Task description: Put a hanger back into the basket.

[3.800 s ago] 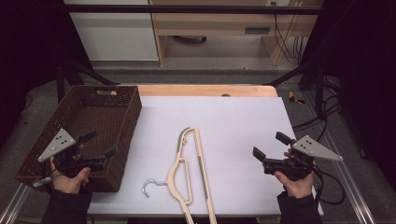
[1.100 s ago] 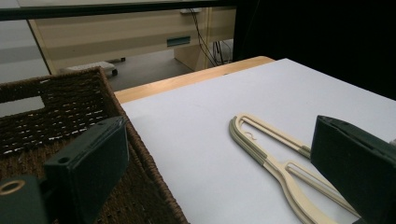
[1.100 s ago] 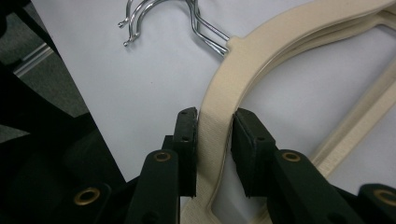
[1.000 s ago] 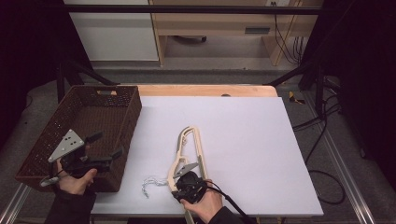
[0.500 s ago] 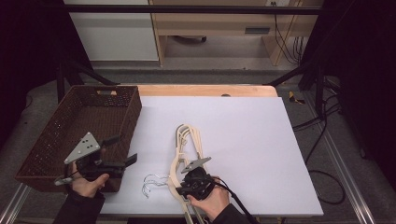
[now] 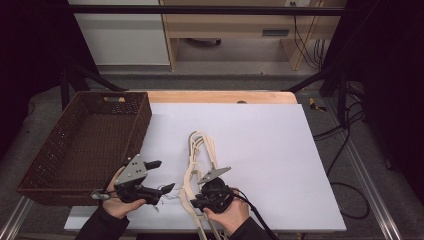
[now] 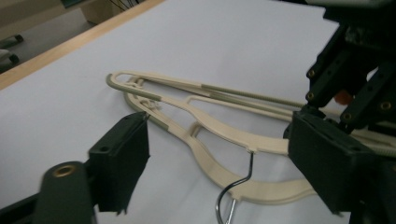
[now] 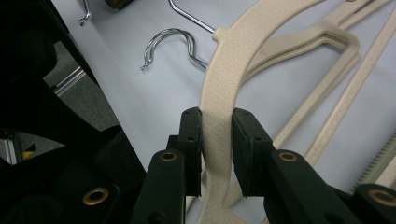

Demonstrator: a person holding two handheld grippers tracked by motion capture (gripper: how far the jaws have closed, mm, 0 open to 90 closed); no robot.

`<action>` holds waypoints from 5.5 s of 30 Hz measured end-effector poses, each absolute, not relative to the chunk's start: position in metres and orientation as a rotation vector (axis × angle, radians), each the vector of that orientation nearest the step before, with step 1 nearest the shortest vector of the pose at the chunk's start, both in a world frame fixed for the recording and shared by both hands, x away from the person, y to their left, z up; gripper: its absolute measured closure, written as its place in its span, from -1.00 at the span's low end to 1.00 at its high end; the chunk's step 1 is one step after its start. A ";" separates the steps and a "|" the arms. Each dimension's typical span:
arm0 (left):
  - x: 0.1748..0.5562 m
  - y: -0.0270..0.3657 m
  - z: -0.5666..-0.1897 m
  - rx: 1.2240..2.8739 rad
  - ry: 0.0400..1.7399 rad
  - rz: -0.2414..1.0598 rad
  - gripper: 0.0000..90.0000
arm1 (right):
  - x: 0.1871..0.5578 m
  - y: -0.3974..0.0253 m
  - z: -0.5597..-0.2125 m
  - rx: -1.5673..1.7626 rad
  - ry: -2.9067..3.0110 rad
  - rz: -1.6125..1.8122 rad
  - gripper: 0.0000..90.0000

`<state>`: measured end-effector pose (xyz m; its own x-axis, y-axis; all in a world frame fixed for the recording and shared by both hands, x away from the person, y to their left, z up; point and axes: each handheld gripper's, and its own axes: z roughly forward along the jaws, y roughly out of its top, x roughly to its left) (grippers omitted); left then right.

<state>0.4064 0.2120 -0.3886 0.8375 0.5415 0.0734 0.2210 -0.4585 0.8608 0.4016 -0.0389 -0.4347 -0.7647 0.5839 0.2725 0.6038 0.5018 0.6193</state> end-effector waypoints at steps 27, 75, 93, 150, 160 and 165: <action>0.417 0.174 -0.423 2.437 0.398 0.296 0.61 | 0.400 -0.035 -0.438 -1.032 -2.730 -1.073 0.66; 0.409 0.167 -0.414 2.506 0.384 0.280 0.97 | 0.392 -0.027 -0.440 -0.948 -2.932 -1.216 -0.24; 0.405 0.166 -0.403 2.418 0.441 0.248 0.93 | 0.381 -0.013 -0.444 -0.923 -3.115 -1.108 0.62; 0.392 0.169 -0.369 2.223 0.374 0.338 0.45 | 0.393 -0.079 -0.370 -0.505 -2.836 -1.418 0.92; 0.385 0.164 -0.365 2.219 0.371 0.275 0.80 | 0.397 -0.087 -0.369 -0.620 -2.873 -1.511 0.53; 0.381 0.163 -0.362 2.199 0.401 0.299 0.91 | 0.400 -0.090 -0.370 -0.723 -2.916 -1.609 0.08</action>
